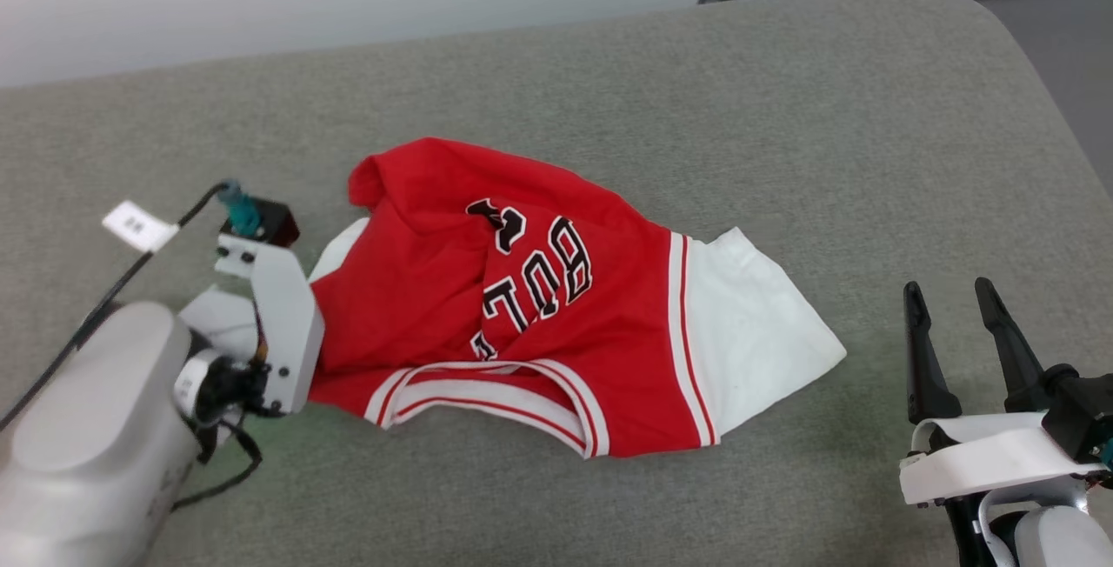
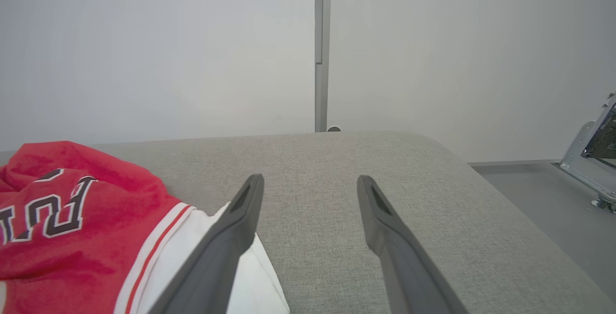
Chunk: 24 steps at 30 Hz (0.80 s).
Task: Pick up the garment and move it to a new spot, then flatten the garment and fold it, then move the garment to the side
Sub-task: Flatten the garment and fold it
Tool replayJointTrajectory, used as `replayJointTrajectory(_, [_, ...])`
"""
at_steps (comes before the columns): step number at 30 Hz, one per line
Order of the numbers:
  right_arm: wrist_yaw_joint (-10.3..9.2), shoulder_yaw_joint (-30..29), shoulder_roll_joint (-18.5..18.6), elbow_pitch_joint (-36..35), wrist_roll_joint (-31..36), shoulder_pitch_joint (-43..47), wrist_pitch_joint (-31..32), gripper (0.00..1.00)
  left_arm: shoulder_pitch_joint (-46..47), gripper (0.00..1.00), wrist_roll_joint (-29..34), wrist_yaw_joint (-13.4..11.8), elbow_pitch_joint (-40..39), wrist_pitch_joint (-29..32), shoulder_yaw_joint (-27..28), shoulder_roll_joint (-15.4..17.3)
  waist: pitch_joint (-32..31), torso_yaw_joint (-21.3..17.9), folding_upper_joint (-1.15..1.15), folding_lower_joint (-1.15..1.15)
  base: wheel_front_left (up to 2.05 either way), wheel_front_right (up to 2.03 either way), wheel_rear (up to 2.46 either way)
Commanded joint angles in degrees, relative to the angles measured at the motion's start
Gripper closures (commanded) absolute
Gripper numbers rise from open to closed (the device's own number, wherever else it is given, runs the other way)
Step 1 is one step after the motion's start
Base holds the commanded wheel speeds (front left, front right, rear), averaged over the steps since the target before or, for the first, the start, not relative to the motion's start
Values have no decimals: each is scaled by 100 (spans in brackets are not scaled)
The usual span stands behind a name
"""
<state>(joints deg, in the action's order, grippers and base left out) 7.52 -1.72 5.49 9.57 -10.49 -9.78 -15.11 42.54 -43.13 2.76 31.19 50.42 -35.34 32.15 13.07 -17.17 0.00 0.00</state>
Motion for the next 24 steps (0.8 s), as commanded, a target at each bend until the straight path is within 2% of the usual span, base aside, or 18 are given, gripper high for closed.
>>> replayJointTrajectory(1, [-6, 2, 28, 15, -6, 61, -6, 0, -405, 100, -52, -77, 88, 116, -29, 153, -40, 84, 0, 0, 0, 0, 0])
replayJointTrajectory(4, [-6, 22, 42, 39, 10, 99, -6, 0, -727, 100, -160, -157, -47, 152, -47, 154, -80, 139, 0, 0, 0, 0, 0])
replayJointTrajectory(11, [-6, 102, 88, 111, -38, 37, -6, 0, -1223, 100, -313, -338, -247, 221, -155, -74, -117, 192, 0, 0, 0, 0, 0])
replayJointTrajectory(24, [-6, 97, 108, 226, -49, 25, -6, 0, -1703, 100, -723, -569, -451, 842, -248, -206, -235, 247, 0, 0, 0, 0, 0])
